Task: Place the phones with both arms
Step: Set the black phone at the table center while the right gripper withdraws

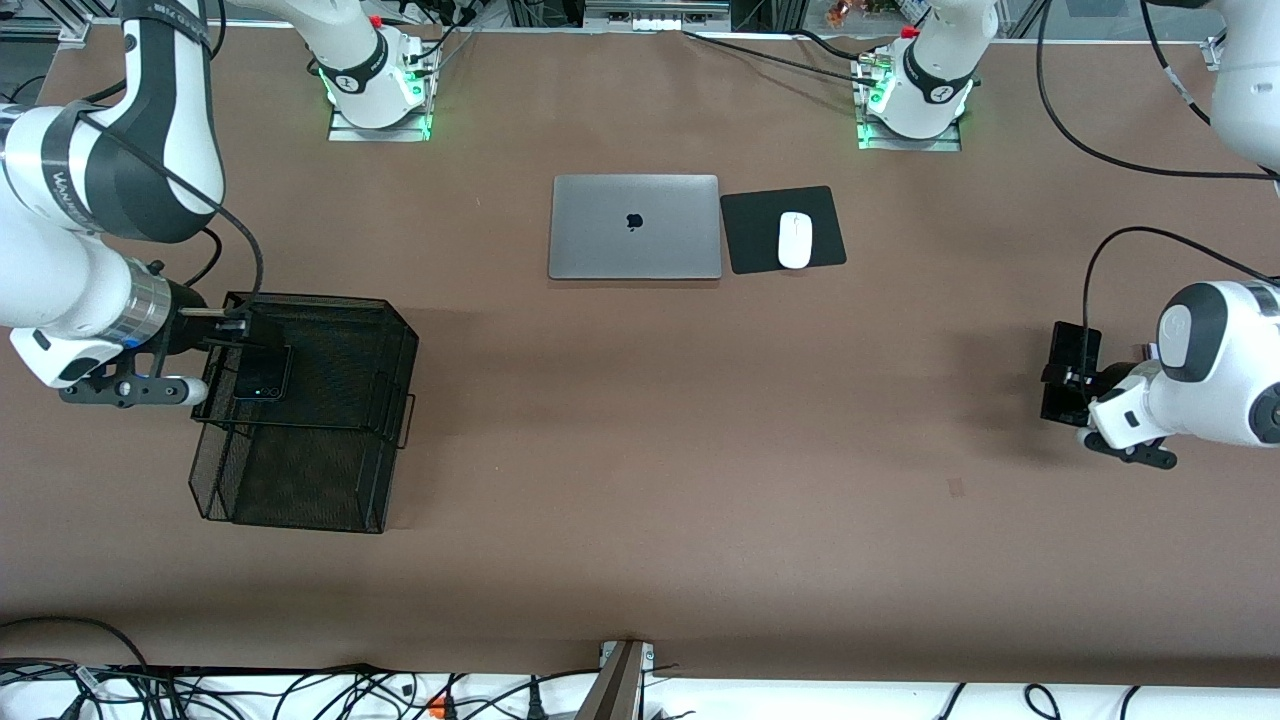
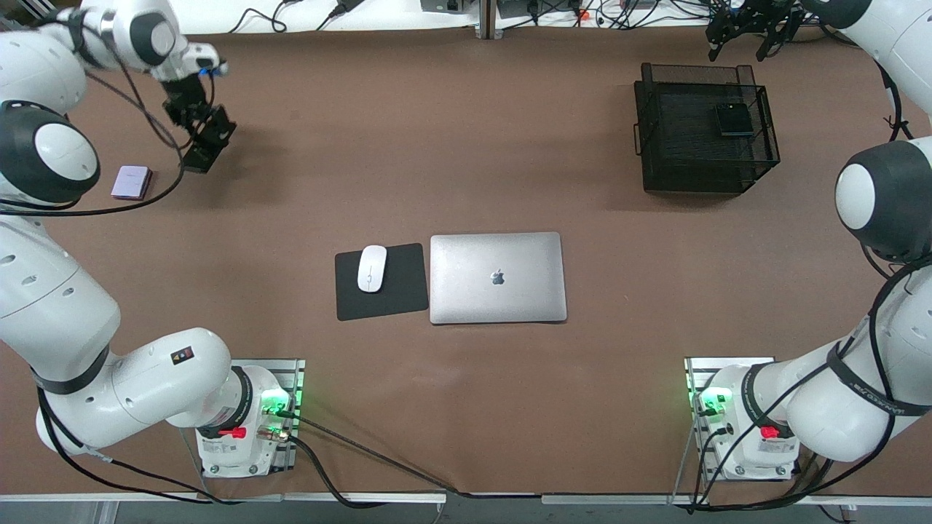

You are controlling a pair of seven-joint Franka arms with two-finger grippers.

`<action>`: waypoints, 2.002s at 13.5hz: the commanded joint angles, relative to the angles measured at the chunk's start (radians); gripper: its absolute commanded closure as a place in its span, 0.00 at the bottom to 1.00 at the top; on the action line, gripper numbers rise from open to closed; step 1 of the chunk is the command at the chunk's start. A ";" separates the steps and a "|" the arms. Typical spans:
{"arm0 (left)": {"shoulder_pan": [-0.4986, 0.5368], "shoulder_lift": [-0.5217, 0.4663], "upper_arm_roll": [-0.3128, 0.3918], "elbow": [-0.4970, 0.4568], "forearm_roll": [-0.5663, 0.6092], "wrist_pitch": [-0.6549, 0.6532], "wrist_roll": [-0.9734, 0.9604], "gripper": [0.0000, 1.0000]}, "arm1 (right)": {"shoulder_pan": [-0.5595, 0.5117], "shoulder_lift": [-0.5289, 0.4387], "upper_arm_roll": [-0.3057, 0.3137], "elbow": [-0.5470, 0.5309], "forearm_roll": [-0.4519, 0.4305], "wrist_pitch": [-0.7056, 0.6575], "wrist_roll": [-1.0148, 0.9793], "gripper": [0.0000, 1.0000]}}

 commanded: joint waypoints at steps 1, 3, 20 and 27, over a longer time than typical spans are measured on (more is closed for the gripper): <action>-0.144 -0.002 0.008 0.082 -0.131 -0.092 -0.153 0.93 | 0.003 -0.025 -0.001 0.011 -0.001 -0.029 0.013 0.00; -0.277 0.021 0.009 0.083 -0.219 -0.067 -0.331 0.92 | 0.003 -0.025 0.001 0.014 -0.001 -0.032 0.013 0.00; -0.743 0.244 0.011 0.057 -0.362 0.652 -0.852 0.00 | 0.104 0.011 0.007 0.019 -0.007 0.019 0.133 0.00; -0.538 0.014 0.025 0.071 -0.259 0.216 -0.834 0.00 | 0.145 0.045 0.007 0.018 0.000 0.060 0.141 0.00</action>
